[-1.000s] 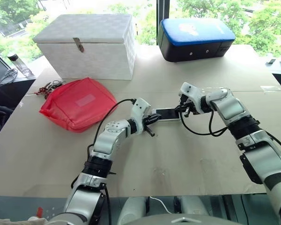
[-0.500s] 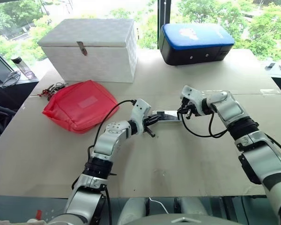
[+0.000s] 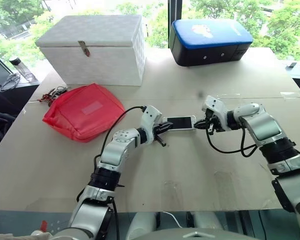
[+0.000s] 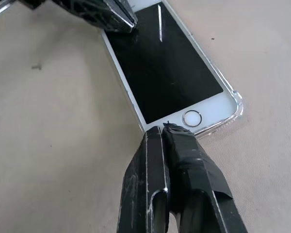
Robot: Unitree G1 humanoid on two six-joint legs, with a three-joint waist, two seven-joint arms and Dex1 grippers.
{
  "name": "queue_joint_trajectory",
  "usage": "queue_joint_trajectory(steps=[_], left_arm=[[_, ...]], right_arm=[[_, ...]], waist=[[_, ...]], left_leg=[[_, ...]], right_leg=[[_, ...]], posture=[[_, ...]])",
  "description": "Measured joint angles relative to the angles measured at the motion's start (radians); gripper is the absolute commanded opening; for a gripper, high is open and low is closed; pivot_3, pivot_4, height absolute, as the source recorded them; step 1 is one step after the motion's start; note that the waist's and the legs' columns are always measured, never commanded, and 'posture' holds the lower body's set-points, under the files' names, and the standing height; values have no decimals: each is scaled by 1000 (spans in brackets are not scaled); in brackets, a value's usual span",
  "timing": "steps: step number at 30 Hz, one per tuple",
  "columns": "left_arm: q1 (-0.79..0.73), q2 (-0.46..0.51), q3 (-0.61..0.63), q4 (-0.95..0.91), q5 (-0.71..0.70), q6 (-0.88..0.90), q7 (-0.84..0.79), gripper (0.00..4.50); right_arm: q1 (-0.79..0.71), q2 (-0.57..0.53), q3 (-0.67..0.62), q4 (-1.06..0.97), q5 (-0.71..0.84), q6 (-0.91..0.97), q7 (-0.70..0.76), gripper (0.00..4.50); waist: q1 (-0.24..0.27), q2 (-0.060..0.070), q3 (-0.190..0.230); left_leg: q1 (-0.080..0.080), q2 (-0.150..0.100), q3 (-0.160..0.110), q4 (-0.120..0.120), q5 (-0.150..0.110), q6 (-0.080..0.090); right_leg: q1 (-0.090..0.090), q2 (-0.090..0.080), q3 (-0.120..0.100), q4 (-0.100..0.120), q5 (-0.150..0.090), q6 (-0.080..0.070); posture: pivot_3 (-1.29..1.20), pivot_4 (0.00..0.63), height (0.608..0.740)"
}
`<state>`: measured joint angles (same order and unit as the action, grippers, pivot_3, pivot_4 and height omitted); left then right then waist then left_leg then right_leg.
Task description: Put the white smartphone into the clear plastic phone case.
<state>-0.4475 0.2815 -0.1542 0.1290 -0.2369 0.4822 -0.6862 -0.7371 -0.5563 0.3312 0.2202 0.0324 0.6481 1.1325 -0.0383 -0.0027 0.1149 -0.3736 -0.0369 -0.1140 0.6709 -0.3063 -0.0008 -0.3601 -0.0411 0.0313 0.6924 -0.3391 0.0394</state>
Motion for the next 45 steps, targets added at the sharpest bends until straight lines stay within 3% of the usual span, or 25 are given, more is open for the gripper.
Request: queue_joint_trajectory(steps=[8,12,20,24,28,31,34,35,37,42,45], left_arm=[[-9,1,-3,19,9,-9,-12,64],[-1,2,-6,21,16,-8,-10,64],[22,-1,-5,15,18,-6,5,64],[33,-2,-4,5,18,-3,15,64],[46,-22,15,-5,7,-27,27,64],[59,-69,75,-26,-27,-68,57,64],[58,-116,146,-60,-99,-75,82,0],[58,-135,190,-79,-147,-73,95,397],[58,-143,242,-100,-196,-70,112,807],[68,-102,348,-174,-310,-19,132,3106],[114,-33,369,-230,-351,32,117,4392]], right_arm=[[-65,19,84,56,-72,-34,-2,26],[-82,26,125,119,-121,-87,8,26],[-100,63,126,216,-152,-149,20,26],[-70,95,86,232,-152,-203,-52,26],[39,144,-47,164,-79,-263,-138,26],[157,223,-172,106,18,-343,-236,26],[181,245,-254,77,61,-366,-328,869],[197,236,-288,39,72,-386,-357,1477],[224,219,-309,0,73,-421,-377,2231],[390,175,-318,-124,98,-443,-374,4500],[475,121,-339,-230,139,-415,-349,4500]], waist=[[0,-1,-1],[1,-3,-2],[0,-10,-11],[0,-10,-12],[2,-6,-6],[0,0,2],[-2,0,4],[-1,0,5],[-1,-1,5],[0,0,12],[-1,1,17]], left_leg=[[3,0,0,0,0,0],[15,0,-2,-2,0,0],[25,0,-4,-5,-2,3],[31,0,-5,-7,-3,5],[27,0,-7,-7,-3,4],[6,0,-6,-4,0,-1],[-12,-1,-4,1,0,-1],[-14,-1,-3,2,0,-1],[-14,-1,-3,0,0,-1],[-14,-2,-3,-2,0,-1],[-13,-2,-3,-1,0,-1]], right_leg=[[3,0,0,0,0,0],[15,0,-2,-6,0,0],[27,0,-3,-12,0,0],[33,0,-4,-14,0,0],[30,0,-5,-14,0,0],[11,0,-5,-11,0,0],[-8,-1,-4,-4,0,0],[-11,-1,-4,-2,0,0],[-11,-1,-4,-3,0,0],[-11,-1,-3,-5,0,0],[-11,-1,-2,-4,0,0]], posture=[[0,150,740],[0,150,740],[0,150,740],[0,150,740],[0,150,740],[0,150,740],[0,150,740],[0,150,740],[0,150,740],[0,150,740],[0,150,740]])
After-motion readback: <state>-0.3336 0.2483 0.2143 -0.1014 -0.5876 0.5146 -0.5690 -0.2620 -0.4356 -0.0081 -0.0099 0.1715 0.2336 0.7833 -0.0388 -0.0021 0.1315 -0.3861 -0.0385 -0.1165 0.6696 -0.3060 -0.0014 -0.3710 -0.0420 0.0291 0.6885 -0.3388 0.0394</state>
